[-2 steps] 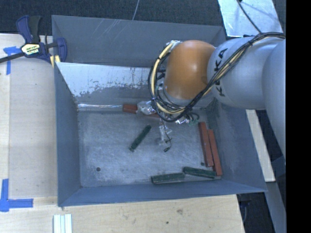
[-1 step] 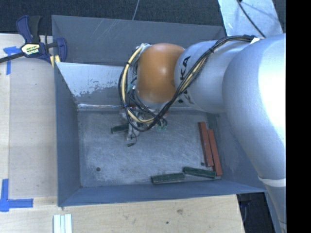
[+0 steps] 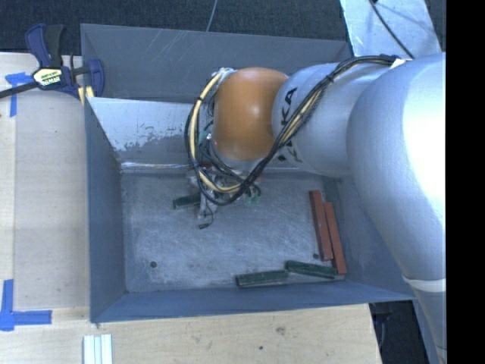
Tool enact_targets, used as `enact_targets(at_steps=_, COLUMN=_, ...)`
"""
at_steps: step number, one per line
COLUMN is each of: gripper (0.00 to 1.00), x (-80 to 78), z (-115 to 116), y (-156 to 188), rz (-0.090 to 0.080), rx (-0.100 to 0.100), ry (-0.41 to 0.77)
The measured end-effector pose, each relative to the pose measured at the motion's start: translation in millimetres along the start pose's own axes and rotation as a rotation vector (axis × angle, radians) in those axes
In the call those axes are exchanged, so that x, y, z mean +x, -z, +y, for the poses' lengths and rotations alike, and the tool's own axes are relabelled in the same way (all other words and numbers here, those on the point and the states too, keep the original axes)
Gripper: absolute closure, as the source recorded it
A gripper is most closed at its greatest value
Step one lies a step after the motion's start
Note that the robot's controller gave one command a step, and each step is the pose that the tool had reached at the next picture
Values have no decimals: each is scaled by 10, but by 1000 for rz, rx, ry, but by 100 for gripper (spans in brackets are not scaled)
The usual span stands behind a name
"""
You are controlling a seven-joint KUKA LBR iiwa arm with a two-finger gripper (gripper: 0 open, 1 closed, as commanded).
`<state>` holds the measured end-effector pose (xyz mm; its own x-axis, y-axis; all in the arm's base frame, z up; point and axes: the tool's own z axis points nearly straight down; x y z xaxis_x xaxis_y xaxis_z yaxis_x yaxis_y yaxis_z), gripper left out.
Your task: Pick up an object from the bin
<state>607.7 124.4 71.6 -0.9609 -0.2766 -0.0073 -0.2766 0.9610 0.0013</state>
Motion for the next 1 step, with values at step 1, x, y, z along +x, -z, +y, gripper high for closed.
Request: enact_targets(at_steps=1, gripper=100, x=59, z=31, y=1706, rz=-3, rx=2, ry=-30)
